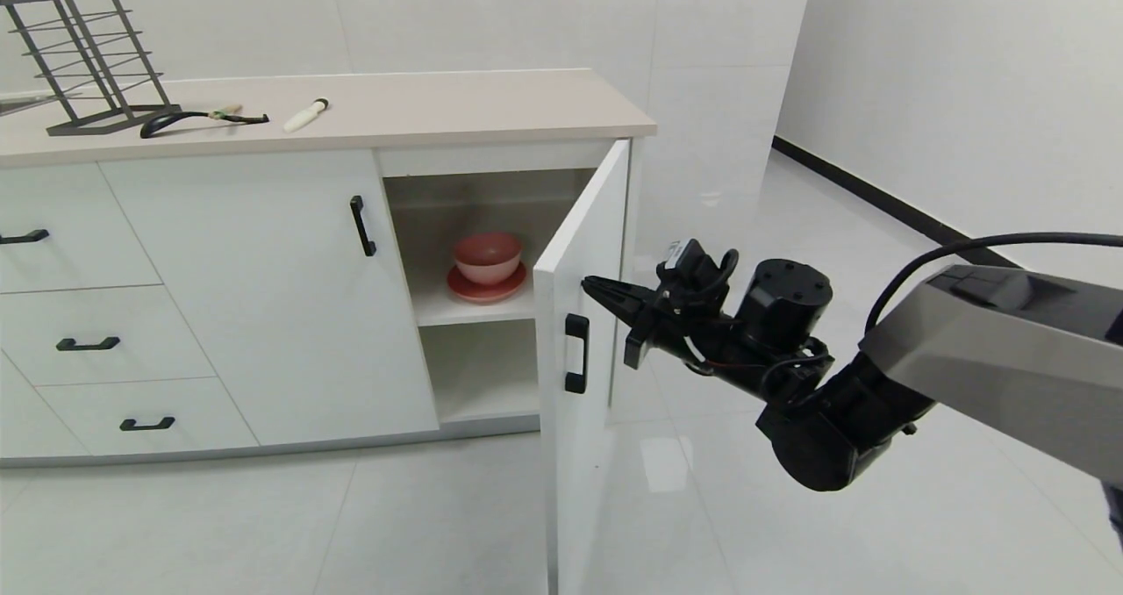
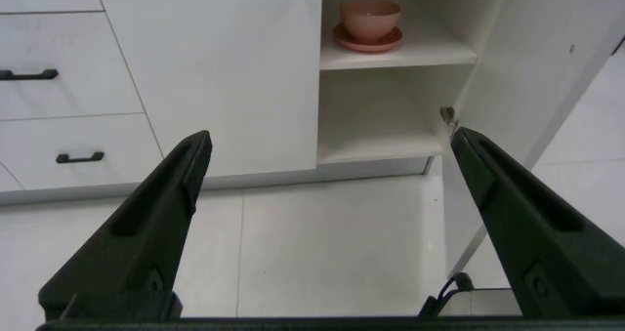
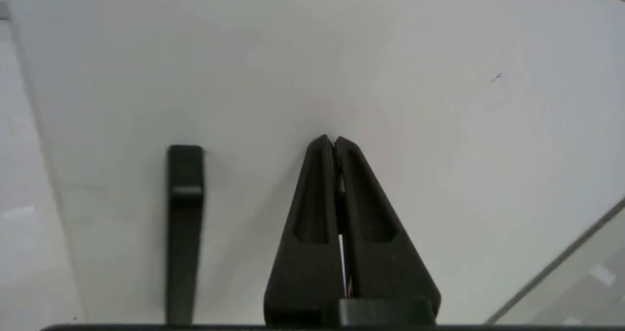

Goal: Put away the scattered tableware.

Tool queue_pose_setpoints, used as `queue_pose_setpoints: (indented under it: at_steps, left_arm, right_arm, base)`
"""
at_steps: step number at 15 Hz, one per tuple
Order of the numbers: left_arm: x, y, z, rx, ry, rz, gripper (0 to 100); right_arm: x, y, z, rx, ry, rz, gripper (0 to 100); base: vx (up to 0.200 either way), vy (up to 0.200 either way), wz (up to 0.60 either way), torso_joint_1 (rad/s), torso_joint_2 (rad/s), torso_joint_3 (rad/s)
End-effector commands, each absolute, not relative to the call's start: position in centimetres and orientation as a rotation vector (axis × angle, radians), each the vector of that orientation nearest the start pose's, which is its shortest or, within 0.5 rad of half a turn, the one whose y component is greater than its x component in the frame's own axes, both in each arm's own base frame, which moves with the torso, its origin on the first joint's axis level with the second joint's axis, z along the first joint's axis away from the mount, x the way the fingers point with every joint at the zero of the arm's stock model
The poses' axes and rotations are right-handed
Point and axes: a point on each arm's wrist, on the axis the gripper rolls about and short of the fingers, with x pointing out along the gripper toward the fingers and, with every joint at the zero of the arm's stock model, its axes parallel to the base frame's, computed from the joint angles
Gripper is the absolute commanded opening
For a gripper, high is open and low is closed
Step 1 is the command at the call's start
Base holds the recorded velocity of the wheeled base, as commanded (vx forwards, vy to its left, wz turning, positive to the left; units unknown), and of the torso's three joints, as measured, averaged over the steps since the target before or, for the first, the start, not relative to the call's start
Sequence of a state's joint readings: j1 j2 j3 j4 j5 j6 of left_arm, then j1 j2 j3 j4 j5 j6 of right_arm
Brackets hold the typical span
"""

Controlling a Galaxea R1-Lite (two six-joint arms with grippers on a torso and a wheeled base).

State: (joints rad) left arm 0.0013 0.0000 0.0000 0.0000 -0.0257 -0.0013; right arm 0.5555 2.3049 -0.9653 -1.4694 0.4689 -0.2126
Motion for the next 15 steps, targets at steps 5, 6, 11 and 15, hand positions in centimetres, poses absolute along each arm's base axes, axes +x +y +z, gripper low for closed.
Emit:
queue_pose_setpoints:
  at_steps: [5, 6, 11, 15]
  left_arm:
    - [-2.3, -0.1, 7.6, 0.0, 0.002, -0.025, 100]
    - [-2.3, -0.1, 7.6, 0.0, 0.002, -0.025, 100]
    - [-2.3, -0.1, 7.6, 0.0, 0.002, -0.025, 100]
    - [-2.3, -0.1, 7.6, -0.002, 0.002, -0.025, 100]
  right_arm:
    - [38.1, 25.5, 5.4, -0.184, -0.302, 1.008, 0]
    - [38.8, 25.8, 5.0, -0.183, -0.316, 1.004, 0]
    - [41.9, 27.6, 3.1, -0.171, -0.406, 0.938, 0]
    - [42.6, 28.0, 3.1, -0.165, -0.449, 0.931, 0]
  base:
    - [0.0, 0.0, 0.0, 0.0, 0.0, 0.0]
    - [0.0, 0.0, 0.0, 0.0, 0.0, 0.0]
    - [0.0, 0.0, 0.0, 0.0, 0.0, 0.0]
    - [0.0, 0.0, 0.0, 0.0, 0.0, 0.0]
